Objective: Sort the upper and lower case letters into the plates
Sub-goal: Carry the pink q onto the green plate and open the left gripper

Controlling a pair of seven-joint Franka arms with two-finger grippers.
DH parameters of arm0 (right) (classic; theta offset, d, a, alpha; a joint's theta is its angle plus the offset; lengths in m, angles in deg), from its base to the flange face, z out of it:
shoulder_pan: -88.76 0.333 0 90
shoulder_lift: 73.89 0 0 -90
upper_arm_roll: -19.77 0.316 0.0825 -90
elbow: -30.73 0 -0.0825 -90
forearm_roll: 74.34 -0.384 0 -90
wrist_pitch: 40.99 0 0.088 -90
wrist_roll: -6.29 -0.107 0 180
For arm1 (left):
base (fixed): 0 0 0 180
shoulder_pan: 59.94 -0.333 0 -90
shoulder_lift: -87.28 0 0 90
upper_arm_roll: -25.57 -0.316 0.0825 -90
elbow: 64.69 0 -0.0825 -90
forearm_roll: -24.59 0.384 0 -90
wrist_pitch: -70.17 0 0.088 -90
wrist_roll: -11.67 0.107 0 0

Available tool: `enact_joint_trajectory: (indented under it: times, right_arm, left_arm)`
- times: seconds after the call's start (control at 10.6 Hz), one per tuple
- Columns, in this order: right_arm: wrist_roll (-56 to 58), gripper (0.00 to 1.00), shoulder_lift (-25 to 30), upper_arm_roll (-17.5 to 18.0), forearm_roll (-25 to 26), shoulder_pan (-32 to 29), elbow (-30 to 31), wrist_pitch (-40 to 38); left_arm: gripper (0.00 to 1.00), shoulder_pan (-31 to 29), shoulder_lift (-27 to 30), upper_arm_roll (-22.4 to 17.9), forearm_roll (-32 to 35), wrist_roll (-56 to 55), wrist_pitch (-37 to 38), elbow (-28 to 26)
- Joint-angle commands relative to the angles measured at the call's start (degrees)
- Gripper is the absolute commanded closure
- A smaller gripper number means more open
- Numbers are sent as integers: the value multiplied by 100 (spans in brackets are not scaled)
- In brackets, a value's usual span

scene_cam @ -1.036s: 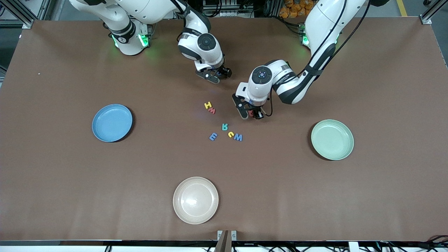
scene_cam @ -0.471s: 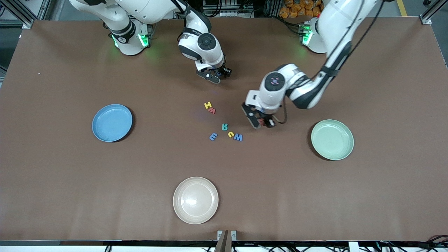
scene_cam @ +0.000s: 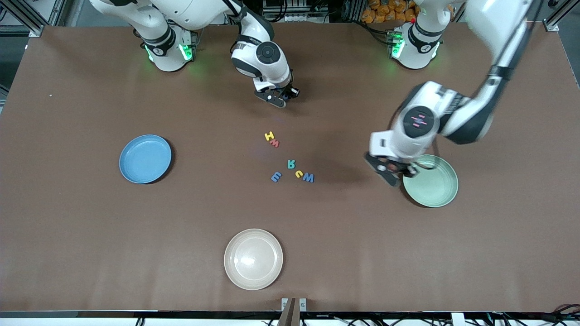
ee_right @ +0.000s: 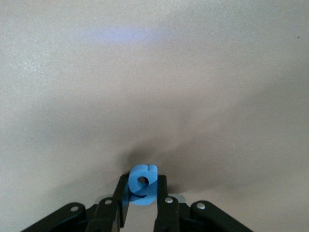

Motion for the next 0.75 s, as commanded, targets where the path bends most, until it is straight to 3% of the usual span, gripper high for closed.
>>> enact_joint_trajectory:
  times: [0.0,0.38,0.47,0.56,0.66]
  right_arm:
    - [-323,100,4,-49,197,72,2,-7]
    - [-245,100,469,-5,180,-199,-156,-358]
    - [-227,100,566,-5,179,-304,-183,-455]
    - [-184,100,697,-5,179,-427,-165,-508]
    - [17,100,847,-5,179,-620,-157,-804]
  left_arm:
    - [100,-815,-396,108,-388,105,141,181]
    - [100,-1538,-1504,73,-538,-26,71,664]
    - [87,-1565,-1576,64,-538,-157,71,718]
    - [27,-1566,-1559,55,-538,-315,71,718]
    - [0,-1566,-1506,64,-512,-482,71,718]
